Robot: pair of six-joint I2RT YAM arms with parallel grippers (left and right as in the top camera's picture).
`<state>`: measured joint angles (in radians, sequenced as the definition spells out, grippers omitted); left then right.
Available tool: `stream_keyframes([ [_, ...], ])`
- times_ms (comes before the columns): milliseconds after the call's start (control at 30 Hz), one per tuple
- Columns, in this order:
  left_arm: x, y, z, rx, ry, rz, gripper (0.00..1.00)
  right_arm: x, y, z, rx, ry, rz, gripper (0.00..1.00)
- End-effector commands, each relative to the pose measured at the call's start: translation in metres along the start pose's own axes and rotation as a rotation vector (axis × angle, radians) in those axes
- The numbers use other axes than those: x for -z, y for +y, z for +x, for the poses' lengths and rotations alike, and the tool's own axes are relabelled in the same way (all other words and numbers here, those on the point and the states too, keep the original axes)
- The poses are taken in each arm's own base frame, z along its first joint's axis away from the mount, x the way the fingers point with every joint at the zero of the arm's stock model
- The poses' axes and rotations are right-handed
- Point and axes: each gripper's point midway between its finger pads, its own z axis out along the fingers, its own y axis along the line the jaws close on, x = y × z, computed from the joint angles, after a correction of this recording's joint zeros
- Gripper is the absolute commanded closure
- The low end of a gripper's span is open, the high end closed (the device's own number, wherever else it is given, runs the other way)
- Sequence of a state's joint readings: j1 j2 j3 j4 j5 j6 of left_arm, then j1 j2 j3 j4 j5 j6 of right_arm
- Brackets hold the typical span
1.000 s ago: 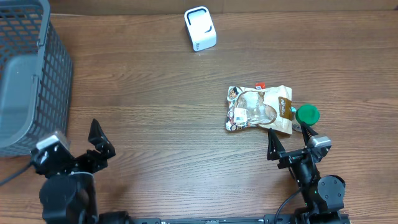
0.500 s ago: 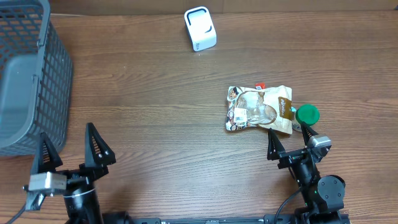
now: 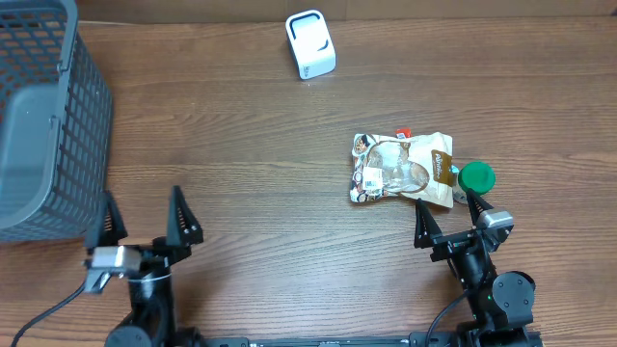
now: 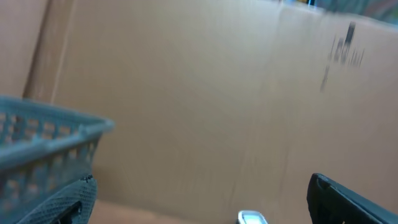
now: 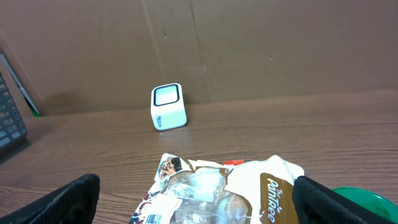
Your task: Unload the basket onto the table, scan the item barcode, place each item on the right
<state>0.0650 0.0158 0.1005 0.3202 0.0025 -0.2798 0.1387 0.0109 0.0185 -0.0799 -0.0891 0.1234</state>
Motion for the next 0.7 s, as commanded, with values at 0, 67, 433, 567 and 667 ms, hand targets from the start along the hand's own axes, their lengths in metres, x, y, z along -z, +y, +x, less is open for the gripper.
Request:
stream_keyframes([
  [0, 0.002, -0.002, 0.020, -0.024, 0.040, 0.030, 0.00, 0.000, -0.002, 0.002, -0.004, -0.002, 0.010, 0.00],
  [67, 0.003, 0.001, 0.032, -0.038, 0.067, 0.024, 0.01, 0.000, -0.002, 0.002, -0.004, -0.002, 0.010, 0.00],
  [433, 0.023, 0.024, 0.116, -0.127, 0.394, -0.033, 0.00, 0.000, -0.002, 0.002, -0.004, -0.002, 0.010, 0.00],
  [567, 0.032, 0.029, 0.135, -0.202, 0.484, -0.030, 0.00, 0.000, -0.002, 0.002, -0.004, -0.002, 0.010, 0.00],
  [667, 0.032, 0.031, 0.134, -0.229, 0.482, -0.041, 0.00, 0.000, -0.002, 0.002, -0.004, -0.002, 0.010, 0.00],
])
